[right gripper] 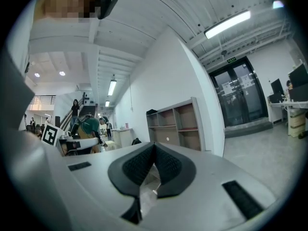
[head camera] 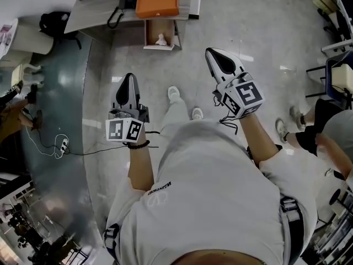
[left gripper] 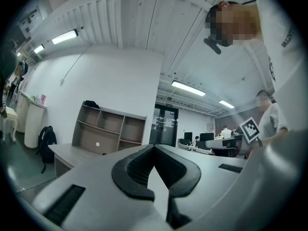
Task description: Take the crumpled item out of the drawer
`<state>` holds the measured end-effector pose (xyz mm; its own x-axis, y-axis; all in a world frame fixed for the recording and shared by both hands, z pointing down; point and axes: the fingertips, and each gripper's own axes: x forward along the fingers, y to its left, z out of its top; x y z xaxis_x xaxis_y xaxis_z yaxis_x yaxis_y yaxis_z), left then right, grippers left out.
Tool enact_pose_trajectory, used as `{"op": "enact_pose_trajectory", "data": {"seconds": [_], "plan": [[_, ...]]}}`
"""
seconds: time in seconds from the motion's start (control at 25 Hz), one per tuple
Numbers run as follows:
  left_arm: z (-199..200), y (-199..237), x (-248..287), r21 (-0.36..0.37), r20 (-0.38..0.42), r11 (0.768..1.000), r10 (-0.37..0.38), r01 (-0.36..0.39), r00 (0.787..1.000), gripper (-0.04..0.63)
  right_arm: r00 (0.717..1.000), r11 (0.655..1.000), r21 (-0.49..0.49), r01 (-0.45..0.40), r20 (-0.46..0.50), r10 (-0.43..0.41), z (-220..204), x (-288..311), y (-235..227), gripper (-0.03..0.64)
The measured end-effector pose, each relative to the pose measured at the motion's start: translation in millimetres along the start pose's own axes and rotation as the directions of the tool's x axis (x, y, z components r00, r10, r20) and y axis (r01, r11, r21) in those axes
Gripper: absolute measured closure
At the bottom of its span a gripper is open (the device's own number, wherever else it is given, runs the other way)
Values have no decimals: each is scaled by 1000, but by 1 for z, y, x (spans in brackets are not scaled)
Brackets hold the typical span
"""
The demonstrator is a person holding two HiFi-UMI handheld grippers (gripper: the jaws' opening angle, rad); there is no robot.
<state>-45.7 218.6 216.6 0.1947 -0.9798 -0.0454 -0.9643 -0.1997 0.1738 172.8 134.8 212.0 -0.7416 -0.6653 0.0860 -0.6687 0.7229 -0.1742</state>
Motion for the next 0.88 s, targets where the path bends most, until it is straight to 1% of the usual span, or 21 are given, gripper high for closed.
{"op": "enact_pose_trajectory", "data": {"seconds": [0.2,0.4,0.6,0.76,0.88], "plan": [[-4,16,23,-9,7,1000,-21,21,1000,595,1000,1000,-17,6,-6,-6,-2,25,-7,617],[-8,40,61,-21,12,999,-47,47,999,595,1000,999,-38,26,-13,-27,0,60,-22,616],[-9,75,101,-39,14,997,-64,64,998,595,999,997,-66,47,-5,-47,11,109,-34,616],[-10,95,141,-47,5,994,-97,97,995,595,998,995,-78,62,-4,-63,24,151,-47,616],[-20,112,166,-70,-14,990,-121,120,993,595,999,994,-106,36,-32,-39,25,185,-49,616]]}}
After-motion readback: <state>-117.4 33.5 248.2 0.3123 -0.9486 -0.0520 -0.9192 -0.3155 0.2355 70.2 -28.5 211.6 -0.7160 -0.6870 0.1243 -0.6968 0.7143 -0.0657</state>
